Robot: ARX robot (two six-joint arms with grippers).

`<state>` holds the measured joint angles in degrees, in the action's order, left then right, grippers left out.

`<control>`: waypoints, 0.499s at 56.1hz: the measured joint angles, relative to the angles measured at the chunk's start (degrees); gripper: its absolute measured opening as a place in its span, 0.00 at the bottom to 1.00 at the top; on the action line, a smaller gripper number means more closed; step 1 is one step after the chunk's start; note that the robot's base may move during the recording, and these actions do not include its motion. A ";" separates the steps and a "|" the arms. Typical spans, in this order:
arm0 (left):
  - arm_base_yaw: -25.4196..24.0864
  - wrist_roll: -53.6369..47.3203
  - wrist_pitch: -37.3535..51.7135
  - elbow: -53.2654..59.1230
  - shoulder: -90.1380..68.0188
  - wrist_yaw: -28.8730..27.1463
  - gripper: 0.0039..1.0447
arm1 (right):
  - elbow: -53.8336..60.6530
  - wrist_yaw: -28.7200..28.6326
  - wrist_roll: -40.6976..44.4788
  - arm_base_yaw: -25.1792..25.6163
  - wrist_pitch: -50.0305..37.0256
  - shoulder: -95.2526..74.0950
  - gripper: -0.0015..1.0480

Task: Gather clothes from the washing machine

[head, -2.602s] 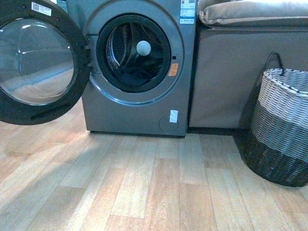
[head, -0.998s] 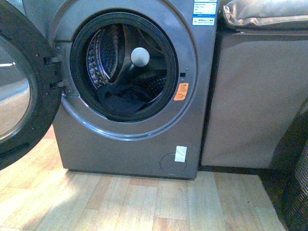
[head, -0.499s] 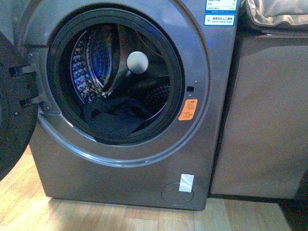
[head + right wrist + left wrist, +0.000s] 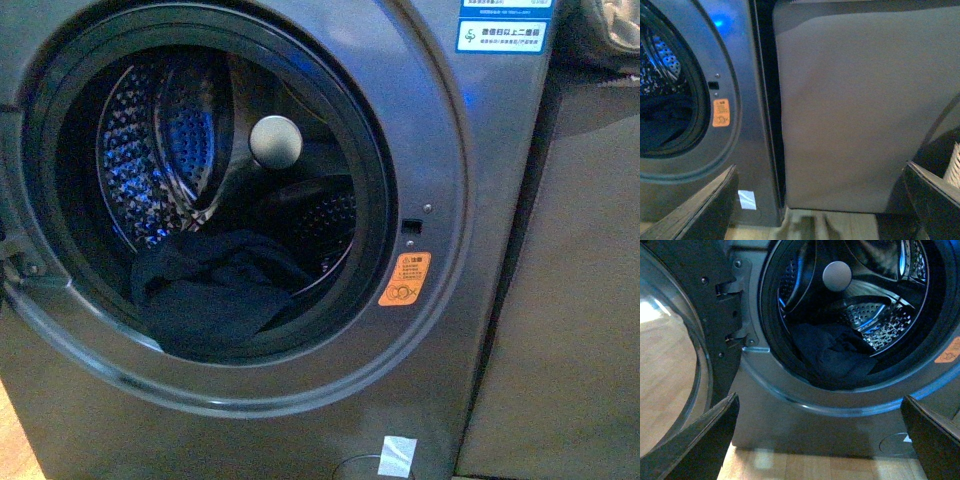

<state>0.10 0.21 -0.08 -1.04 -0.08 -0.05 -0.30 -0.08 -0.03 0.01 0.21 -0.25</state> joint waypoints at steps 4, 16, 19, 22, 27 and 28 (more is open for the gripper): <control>-3.78 3.48 -4.85 -1.79 -3.72 11.87 0.94 | 0.00 0.13 0.02 0.00 0.00 -0.09 0.93; -4.52 10.43 13.84 -9.14 -34.21 27.63 0.94 | 0.00 0.00 0.00 0.00 0.00 0.00 0.93; -2.47 10.51 20.94 -12.31 -42.75 25.33 0.94 | 0.00 0.00 0.02 0.00 0.00 0.00 0.93; -0.70 10.43 26.10 -15.30 -50.07 23.65 0.94 | 0.00 -0.02 0.00 0.00 0.00 0.00 0.93; 2.56 9.99 33.77 -21.81 -64.52 20.24 0.94 | 0.00 -0.02 0.00 0.00 0.00 0.00 0.93; 2.89 9.99 34.23 -22.60 -66.03 20.00 0.94 | 0.00 0.00 0.00 0.00 0.00 0.00 0.93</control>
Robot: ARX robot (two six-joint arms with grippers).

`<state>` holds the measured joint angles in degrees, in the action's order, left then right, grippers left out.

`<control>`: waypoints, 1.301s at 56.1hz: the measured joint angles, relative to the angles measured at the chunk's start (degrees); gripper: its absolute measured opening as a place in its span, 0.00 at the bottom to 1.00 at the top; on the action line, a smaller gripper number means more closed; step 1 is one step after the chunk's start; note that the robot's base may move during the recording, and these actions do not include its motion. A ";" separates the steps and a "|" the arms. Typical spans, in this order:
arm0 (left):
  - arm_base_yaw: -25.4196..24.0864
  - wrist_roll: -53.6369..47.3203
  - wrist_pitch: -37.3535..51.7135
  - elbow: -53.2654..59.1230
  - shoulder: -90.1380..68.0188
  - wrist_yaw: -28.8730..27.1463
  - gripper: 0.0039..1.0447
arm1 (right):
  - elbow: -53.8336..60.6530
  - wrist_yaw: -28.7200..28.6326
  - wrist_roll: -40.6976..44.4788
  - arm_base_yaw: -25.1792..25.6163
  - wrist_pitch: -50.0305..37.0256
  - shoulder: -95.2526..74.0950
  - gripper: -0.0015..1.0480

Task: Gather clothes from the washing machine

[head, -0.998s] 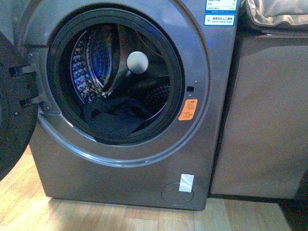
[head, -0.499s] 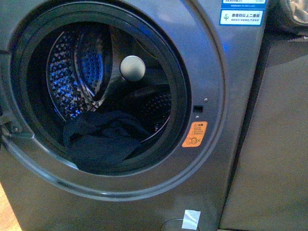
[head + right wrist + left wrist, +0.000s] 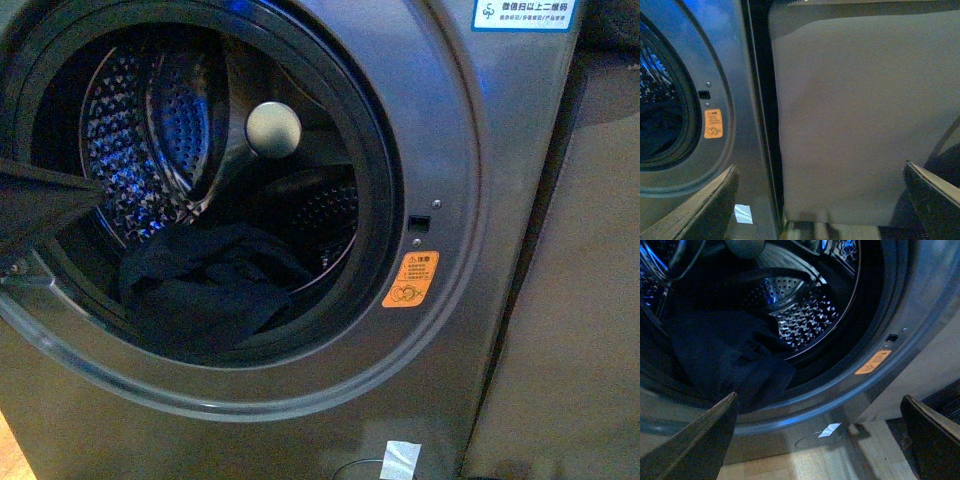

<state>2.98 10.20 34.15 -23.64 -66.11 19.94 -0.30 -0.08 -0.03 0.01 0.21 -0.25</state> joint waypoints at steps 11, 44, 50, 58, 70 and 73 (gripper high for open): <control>4.81 -2.12 1.79 -13.53 -23.34 -3.15 0.94 | 0.00 0.00 0.00 0.00 0.00 0.00 0.93; 6.69 -18.01 -10.97 -50.21 -55.89 -9.16 0.94 | 0.00 0.00 0.02 0.00 0.00 0.00 0.93; 5.95 -19.41 -12.98 -55.74 -59.43 -10.71 0.94 | 0.00 0.00 0.00 0.00 0.00 0.00 0.93; 4.94 -20.39 -15.63 -62.01 -63.76 -12.07 0.94 | 0.00 0.00 0.00 0.00 0.00 0.00 0.93; 3.98 -21.90 -19.63 -68.43 -69.68 -14.47 0.94 | 0.00 0.00 0.00 0.00 0.00 0.00 0.93; 3.89 -20.74 -21.27 -69.75 -71.34 -14.03 0.94 | 0.00 0.00 0.00 0.00 0.00 0.00 0.93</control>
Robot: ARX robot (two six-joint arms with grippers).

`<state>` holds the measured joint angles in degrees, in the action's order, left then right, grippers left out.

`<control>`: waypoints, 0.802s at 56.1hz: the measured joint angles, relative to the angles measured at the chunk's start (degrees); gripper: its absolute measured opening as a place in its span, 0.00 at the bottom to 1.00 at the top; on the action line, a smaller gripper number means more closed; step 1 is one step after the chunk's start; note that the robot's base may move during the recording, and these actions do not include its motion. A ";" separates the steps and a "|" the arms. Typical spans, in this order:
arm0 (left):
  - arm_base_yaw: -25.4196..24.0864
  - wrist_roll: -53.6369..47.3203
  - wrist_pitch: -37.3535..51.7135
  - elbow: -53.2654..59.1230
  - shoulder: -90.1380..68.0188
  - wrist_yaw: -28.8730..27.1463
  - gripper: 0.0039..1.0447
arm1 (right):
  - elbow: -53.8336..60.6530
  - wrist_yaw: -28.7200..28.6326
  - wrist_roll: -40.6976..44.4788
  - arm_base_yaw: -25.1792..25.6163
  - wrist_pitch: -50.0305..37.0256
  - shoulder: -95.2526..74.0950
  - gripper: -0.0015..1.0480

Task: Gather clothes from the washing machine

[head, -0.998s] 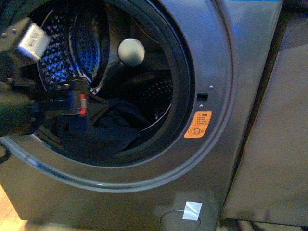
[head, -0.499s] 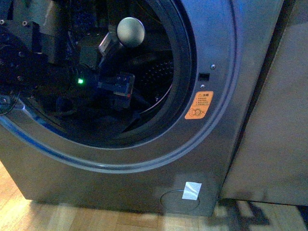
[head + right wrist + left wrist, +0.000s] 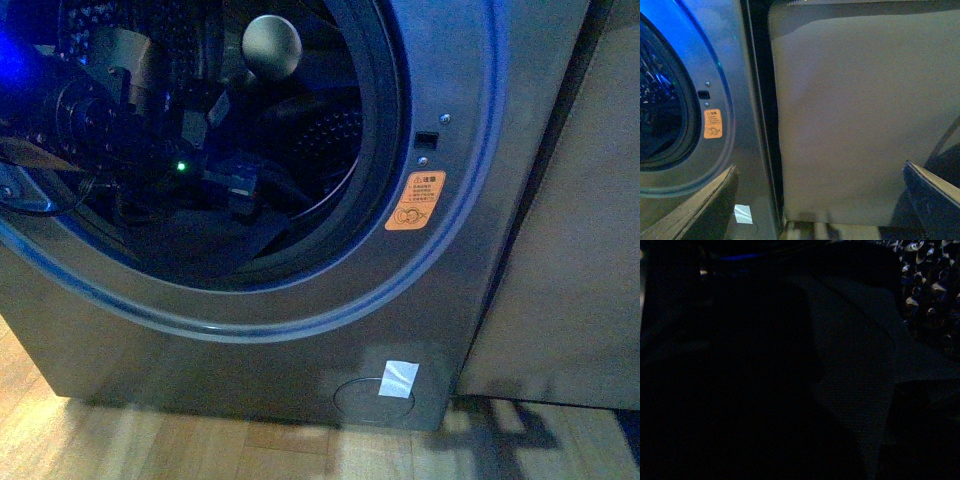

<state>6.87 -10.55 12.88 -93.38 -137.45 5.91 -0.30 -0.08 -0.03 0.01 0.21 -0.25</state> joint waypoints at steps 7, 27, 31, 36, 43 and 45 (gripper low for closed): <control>0.02 4.85 -3.78 -1.42 -1.22 2.71 0.94 | 0.00 0.00 0.00 0.00 0.00 0.00 0.93; 2.58 4.24 -11.41 -1.81 -0.98 0.07 0.94 | 0.00 0.00 0.00 0.00 0.00 0.00 0.93; 3.08 2.27 -12.00 -1.36 -0.85 -2.10 0.94 | 0.00 0.00 0.00 0.00 0.00 0.00 0.93; 3.39 0.76 -13.31 -1.16 -0.61 -3.82 0.94 | 0.00 0.00 0.02 0.00 0.00 0.00 0.93; 3.26 -0.66 -13.68 -0.68 -0.55 -4.74 0.94 | 0.00 0.00 0.00 0.00 0.00 0.00 0.93; 3.06 -1.11 -13.44 -0.50 -0.55 -5.11 0.92 | 0.00 0.00 0.00 0.00 0.00 0.00 0.93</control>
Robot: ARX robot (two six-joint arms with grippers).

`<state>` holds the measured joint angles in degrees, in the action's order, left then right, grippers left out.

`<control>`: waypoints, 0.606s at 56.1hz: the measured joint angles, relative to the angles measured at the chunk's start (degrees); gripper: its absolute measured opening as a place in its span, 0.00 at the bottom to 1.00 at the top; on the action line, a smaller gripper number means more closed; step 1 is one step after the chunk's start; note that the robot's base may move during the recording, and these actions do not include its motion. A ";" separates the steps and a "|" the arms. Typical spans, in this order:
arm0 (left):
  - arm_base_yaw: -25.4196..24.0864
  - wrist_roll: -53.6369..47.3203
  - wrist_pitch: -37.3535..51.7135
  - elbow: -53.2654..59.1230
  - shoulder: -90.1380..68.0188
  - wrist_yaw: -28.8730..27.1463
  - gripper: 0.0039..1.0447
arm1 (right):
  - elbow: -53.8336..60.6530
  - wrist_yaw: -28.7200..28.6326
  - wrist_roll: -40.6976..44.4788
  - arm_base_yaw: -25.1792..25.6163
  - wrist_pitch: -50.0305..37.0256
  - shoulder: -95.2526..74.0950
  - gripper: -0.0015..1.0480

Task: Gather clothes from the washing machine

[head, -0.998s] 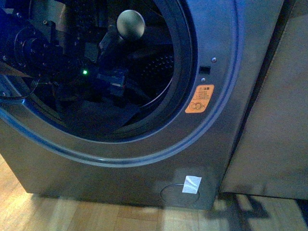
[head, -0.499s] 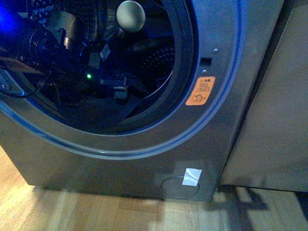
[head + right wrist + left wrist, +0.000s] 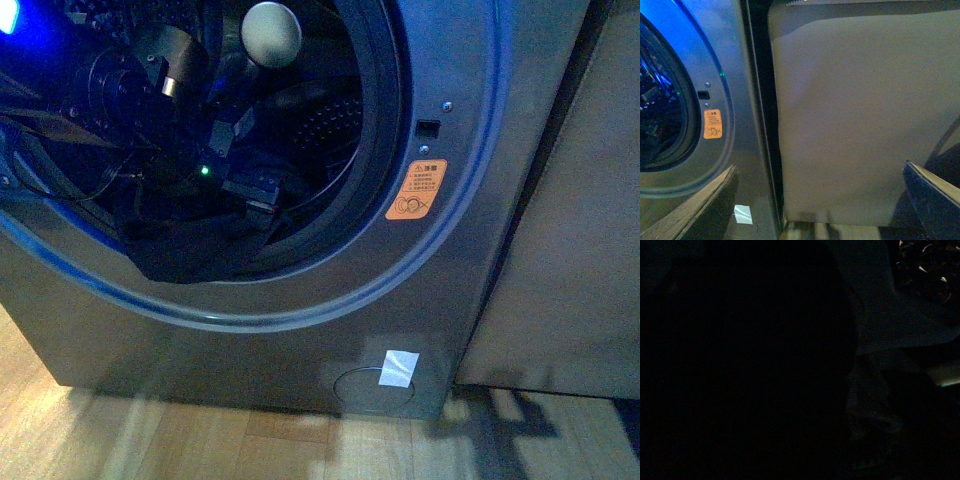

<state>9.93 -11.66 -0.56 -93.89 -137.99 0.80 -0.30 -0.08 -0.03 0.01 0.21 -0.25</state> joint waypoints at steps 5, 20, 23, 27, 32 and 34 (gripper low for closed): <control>-0.20 -1.79 1.99 0.87 0.11 -1.33 0.78 | 0.00 0.00 0.00 0.00 0.00 0.00 0.93; -2.49 -4.79 9.25 5.33 2.19 -0.76 0.32 | 0.00 0.00 0.00 0.00 0.00 0.00 0.93; -2.91 -4.79 11.30 8.00 3.87 0.63 0.21 | 0.00 0.00 0.00 0.00 0.00 0.00 0.93; -3.30 -4.15 13.09 11.52 6.56 2.64 0.16 | 0.00 0.00 0.00 0.00 0.00 0.00 0.93; -4.07 -4.13 15.65 18.45 12.44 5.84 0.13 | 0.00 0.00 0.00 0.00 0.00 0.00 0.93; -4.31 -4.15 16.92 21.59 15.50 7.41 0.13 | 0.00 0.00 0.00 0.00 0.00 0.00 0.93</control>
<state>5.63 -15.81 16.36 -72.29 -122.50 8.21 -0.30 -0.08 -0.03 0.01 0.21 -0.25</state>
